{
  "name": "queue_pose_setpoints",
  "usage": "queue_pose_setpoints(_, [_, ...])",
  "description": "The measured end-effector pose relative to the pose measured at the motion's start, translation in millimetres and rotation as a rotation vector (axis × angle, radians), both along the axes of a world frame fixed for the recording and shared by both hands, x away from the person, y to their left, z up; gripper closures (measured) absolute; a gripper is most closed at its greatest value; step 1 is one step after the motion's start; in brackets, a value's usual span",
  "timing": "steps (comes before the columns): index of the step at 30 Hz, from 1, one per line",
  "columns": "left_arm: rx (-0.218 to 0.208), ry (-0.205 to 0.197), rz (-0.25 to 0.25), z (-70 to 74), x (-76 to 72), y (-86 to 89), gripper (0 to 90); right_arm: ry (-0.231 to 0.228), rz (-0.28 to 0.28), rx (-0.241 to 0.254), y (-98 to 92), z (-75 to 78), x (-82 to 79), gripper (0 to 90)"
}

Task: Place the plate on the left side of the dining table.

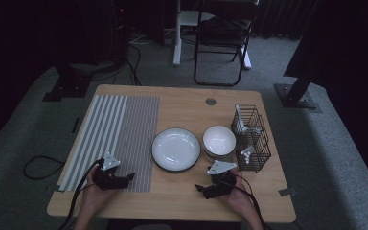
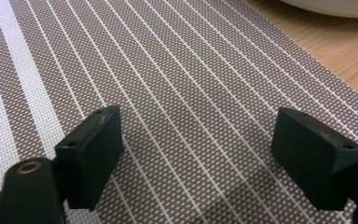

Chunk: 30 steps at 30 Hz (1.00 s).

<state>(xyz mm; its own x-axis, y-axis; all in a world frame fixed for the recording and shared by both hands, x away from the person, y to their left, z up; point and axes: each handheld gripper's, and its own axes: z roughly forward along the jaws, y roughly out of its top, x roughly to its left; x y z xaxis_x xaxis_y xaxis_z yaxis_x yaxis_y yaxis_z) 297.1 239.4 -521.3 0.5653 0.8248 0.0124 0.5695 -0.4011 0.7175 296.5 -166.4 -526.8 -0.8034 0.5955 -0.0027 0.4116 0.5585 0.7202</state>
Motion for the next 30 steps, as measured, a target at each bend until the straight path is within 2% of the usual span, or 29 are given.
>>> queue_pose_setpoints(2, [0.006,-0.008,-0.016,3.1,-2.8,0.6,37.3,0.0,-0.005,0.002,0.0,0.0,-0.1,13.8])
queue_pose_setpoints(3, [0.008,-0.019,-0.014,4.5,-3.7,0.7,39.6,0.0,-0.006,0.001,0.0,0.1,-0.1,13.8])
queue_pose_setpoints(7, [-0.038,-0.032,-0.023,13.8,-6.1,2.1,42.1,-0.001,-0.01,0.003,0.2,0.0,-0.3,14.2])
queue_pose_setpoints(11, [-0.105,-0.028,-0.067,27.2,-4.6,0.2,43.4,0.0,-0.016,0.001,0.7,0.3,-0.9,14.3])
queue_pose_setpoints(12, [-0.105,-0.028,-0.067,27.2,-4.6,0.2,45.8,0.0,-0.016,0.001,0.7,0.3,-0.9,14.3])
queue_pose_setpoints(13, [-0.152,-0.025,-0.111,34.8,-1.6,-1.0,45.8,0.001,-0.011,-0.003,0.8,0.6,-0.9,13.7])
queue_pose_setpoints(14, [-0.165,-0.028,-0.122,37.9,-0.1,-2.2,46.5,0.006,-0.011,-0.009,1.7,1.0,-1.1,13.7])
queue_pose_setpoints(16, [-0.17,-0.043,-0.136,42.8,3.2,-5.4,47.5,0.008,-0.022,-0.009,2.5,1.5,-1.5,15.7])
queue_pose_setpoints(18, [-0.168,-0.064,-0.142,46.9,6.5,-8.8,47.5,0.007,-0.022,-0.004,2.5,2.4,-2.6,22.9])
queue_pose_setpoints(22, [-0.181,-0.102,-0.13,53.6,13.6,-15.4,47.0,-0.002,-0.025,0.005,1.6,3.2,-4.0,31.1])
queue_pose_setpoints(24, [-0.175,-0.106,-0.134,56.6,18.0,-18.9,46.5,-0.007,-0.025,0.01,0.6,3.0,-4.7,33.0])
queue_pose_setpoints(26, [-0.147,-0.124,-0.135,58.9,22.3,-23.6,46.8,-0.007,-0.029,0.01,0.4,3.3,-5.2,37.4])
queue_pose_setpoints(30, [-0.149,-0.127,-0.142,62.0,30.0,-30.3,47.0,-0.01,-0.036,0.015,0.4,3.7,-5.6,42.6])
